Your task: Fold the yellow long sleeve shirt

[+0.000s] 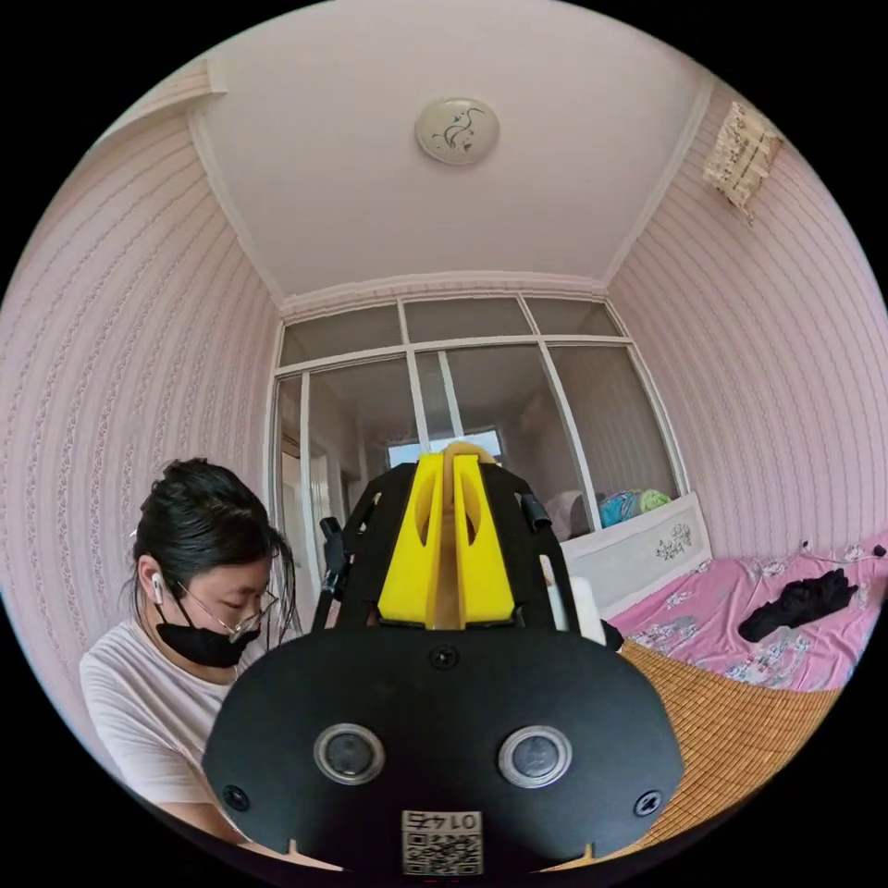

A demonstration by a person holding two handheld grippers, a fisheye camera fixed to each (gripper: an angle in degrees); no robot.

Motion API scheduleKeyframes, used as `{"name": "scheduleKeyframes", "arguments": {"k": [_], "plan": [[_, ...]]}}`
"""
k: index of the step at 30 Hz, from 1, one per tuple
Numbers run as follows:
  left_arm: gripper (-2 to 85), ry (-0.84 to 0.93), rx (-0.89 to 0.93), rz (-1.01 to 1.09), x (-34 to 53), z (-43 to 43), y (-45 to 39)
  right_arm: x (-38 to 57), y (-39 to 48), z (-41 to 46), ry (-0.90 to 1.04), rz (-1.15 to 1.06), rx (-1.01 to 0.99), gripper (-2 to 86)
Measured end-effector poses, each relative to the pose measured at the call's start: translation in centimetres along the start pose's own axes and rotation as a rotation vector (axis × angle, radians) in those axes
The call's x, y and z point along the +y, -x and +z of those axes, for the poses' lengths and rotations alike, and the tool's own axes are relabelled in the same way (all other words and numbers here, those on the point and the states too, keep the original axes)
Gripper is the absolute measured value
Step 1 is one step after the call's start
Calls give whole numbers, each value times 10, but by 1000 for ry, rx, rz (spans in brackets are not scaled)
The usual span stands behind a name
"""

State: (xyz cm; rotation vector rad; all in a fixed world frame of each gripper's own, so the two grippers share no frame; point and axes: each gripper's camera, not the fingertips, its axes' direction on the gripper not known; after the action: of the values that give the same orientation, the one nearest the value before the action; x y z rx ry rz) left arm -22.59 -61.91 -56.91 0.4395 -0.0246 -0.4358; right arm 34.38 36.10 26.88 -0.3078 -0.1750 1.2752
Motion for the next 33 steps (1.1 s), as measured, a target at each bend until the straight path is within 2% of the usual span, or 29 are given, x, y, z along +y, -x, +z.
{"name": "scheduleKeyframes", "arguments": {"k": [3,5,7,10,11,14,16,17,18,20,24,26,28,31,33], "plan": [[-10,-97,4,68,-29,-12,-10,-30,52,-9,-23,-98,-67,7],[-10,-114,3,85,-41,-5,-7,-56,80,0,28,-220,52,7],[-10,-101,30,51,-44,16,4,-71,73,9,68,-220,158,7],[-10,29,49,-67,-21,82,36,-73,9,27,170,-75,303,7],[-10,122,24,-115,1,118,50,-64,-26,36,251,-16,411,7],[-10,362,-64,-190,77,207,72,-26,-123,48,393,183,569,7],[-10,452,-79,-239,116,252,78,-14,-165,43,369,326,596,7],[-10,501,-109,-202,129,280,75,-21,-173,43,343,323,619,7],[-10,505,-132,-154,131,300,69,-27,-170,45,326,290,641,7],[-10,433,-108,-132,124,314,65,-53,-145,51,272,81,693,8],[-10,327,-29,-149,139,309,76,-45,-132,36,224,5,612,9],[-10,355,19,-151,172,298,81,1,-139,24,299,41,541,9],[-10,442,51,-141,222,282,81,58,-147,19,428,89,557,10],[-9,684,86,-152,344,249,70,190,-165,14,712,232,682,12],[-8,931,87,-217,464,220,58,281,-177,7,867,350,745,13]]}}
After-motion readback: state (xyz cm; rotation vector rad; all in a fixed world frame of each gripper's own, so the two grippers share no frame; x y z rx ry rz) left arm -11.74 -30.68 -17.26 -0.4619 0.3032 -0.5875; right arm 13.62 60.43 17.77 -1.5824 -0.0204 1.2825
